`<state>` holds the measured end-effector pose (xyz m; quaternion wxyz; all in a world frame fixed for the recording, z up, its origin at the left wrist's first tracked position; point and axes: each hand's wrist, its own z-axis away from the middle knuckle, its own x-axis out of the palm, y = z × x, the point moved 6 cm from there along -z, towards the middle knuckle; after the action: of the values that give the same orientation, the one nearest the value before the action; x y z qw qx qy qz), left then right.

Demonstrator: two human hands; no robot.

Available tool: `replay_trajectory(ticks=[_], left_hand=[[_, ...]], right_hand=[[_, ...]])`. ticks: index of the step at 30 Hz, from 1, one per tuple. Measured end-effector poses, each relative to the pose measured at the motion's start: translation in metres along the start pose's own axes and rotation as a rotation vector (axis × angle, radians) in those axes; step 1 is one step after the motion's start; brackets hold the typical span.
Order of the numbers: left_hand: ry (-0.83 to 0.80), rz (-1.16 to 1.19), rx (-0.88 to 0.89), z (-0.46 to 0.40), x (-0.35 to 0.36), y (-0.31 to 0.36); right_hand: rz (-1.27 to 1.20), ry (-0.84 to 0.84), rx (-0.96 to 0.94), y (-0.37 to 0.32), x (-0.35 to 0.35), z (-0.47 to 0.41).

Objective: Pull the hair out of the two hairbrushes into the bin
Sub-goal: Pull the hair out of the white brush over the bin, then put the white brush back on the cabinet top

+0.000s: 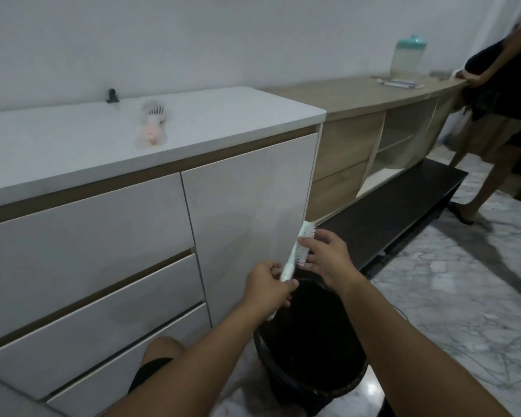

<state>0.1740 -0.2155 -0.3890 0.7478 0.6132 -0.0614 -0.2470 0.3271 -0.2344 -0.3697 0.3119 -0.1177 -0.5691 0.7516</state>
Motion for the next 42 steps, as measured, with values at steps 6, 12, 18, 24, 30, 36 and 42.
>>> replay_trajectory(ticks=[6,12,18,24,30,36,42], left_hand=[[0.119,-0.114,0.161,0.0,-0.046,0.045],[0.281,-0.281,0.379,0.018,-0.092,0.113],[0.423,-0.307,0.476,0.027,-0.145,0.158],[0.563,-0.332,0.54,0.032,-0.209,0.194],[0.675,-0.337,0.515,0.029,-0.278,0.203],[0.694,-0.386,0.382,0.012,-0.33,0.195],[0.657,-0.443,0.221,-0.002,-0.367,0.179]], right_hand=[[-0.015,0.051,-0.154,-0.075,0.021,0.007],[0.13,-0.034,-0.372,-0.142,0.076,0.022],[0.283,-0.202,-0.538,-0.189,0.147,0.041],[0.318,-0.233,-0.706,-0.229,0.222,0.048],[0.526,-0.107,-0.905,-0.245,0.297,0.052],[0.741,-0.118,-0.957,-0.234,0.364,0.054],[0.884,-0.16,-0.967,-0.213,0.409,0.047]])
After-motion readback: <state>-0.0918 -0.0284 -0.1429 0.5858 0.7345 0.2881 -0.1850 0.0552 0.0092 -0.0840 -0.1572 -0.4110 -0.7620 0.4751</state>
